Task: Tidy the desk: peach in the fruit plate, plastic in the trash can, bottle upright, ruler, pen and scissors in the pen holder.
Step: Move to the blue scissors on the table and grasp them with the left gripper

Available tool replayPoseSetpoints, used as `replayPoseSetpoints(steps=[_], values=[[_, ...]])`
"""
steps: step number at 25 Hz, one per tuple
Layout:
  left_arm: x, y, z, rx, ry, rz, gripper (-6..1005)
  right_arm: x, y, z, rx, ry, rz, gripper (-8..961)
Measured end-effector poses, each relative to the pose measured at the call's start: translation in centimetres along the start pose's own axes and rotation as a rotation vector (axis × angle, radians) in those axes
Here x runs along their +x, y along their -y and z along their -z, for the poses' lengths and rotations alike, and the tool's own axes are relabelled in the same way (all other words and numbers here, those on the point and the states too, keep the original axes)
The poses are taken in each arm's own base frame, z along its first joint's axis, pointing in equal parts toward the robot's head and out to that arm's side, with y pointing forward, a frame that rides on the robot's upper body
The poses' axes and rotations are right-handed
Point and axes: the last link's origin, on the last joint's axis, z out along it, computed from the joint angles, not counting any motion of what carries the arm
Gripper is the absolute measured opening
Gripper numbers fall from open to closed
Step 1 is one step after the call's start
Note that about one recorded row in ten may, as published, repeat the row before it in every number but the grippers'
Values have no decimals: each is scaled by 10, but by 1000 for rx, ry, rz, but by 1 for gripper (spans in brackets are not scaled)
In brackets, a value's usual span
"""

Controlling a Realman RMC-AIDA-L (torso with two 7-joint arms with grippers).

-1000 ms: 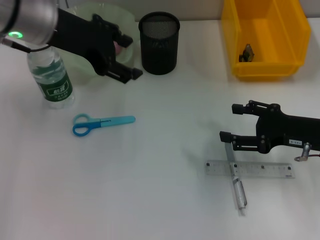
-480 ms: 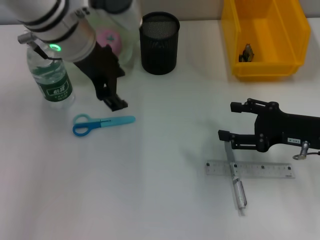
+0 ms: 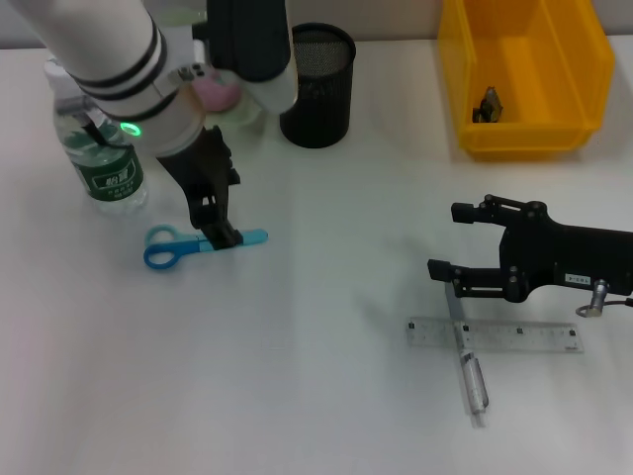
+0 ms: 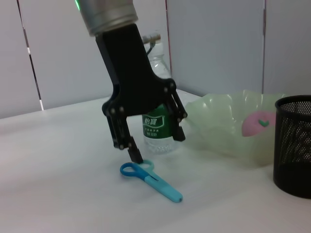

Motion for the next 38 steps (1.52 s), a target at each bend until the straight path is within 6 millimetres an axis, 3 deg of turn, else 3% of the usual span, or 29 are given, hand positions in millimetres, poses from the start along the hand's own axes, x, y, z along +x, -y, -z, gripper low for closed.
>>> replayPoseSetpoints(steps=[17, 23, 28, 38], values=[[-13, -10, -35, -1, 49, 17, 773, 2, -1, -1, -5, -5, -4, 839], [-14, -13, -42, 17, 56, 5, 625, 2, -2, -1, -5, -5, -7, 839], [-16, -13, -45, 22, 57, 7, 384, 2, -2, -1, -5, -5, -7, 839], [-18, -11, -48, 30, 61, 12, 376, 2, -2, -1, -4, -5, -6, 839]])
